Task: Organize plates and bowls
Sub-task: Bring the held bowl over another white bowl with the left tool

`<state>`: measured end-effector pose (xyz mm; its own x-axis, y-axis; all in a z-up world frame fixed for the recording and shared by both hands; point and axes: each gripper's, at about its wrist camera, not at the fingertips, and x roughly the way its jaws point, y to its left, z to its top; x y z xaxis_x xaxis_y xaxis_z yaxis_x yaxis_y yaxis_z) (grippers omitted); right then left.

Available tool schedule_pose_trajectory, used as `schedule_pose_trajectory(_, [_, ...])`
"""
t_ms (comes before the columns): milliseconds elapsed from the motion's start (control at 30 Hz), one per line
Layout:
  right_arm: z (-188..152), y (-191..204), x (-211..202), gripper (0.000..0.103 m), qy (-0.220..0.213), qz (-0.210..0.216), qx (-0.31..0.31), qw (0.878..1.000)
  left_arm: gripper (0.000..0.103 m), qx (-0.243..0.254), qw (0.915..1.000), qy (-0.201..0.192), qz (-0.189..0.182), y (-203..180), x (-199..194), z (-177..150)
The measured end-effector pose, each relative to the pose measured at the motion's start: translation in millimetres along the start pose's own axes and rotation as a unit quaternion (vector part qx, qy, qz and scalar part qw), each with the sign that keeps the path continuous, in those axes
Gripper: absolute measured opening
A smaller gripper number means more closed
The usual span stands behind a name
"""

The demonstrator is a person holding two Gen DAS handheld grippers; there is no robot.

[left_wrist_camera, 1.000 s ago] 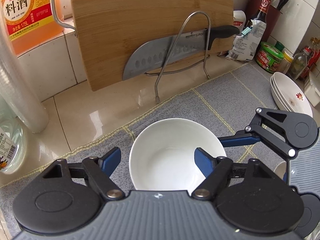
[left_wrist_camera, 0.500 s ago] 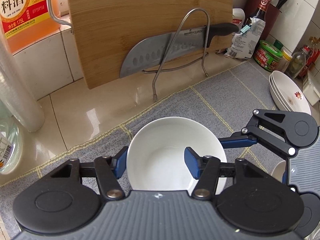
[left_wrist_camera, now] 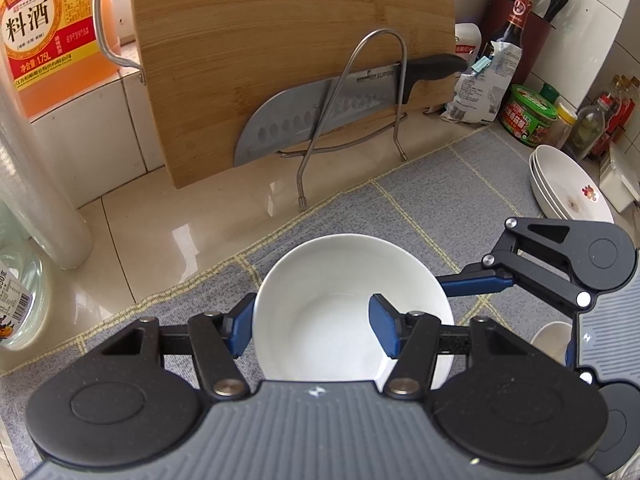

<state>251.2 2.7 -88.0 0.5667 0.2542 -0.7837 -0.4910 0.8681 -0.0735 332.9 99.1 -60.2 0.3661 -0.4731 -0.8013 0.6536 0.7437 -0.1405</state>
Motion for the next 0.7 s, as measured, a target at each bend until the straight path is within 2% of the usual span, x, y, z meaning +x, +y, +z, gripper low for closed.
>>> schedule_pose_trajectory(467, [-10, 8, -29, 0.082, 0.007, -0.021, 0.017, 1.000, 0.058, 0.022, 0.9996, -0.005, -0.015, -26, -19, -1])
schedule_pose_trajectory(700, [-22, 13, -53, 0.082, -0.001, -0.023, 0.016, 1.000, 0.059, 0.032, 0.9994, -0.012, -0.004, -51, -38, -5])
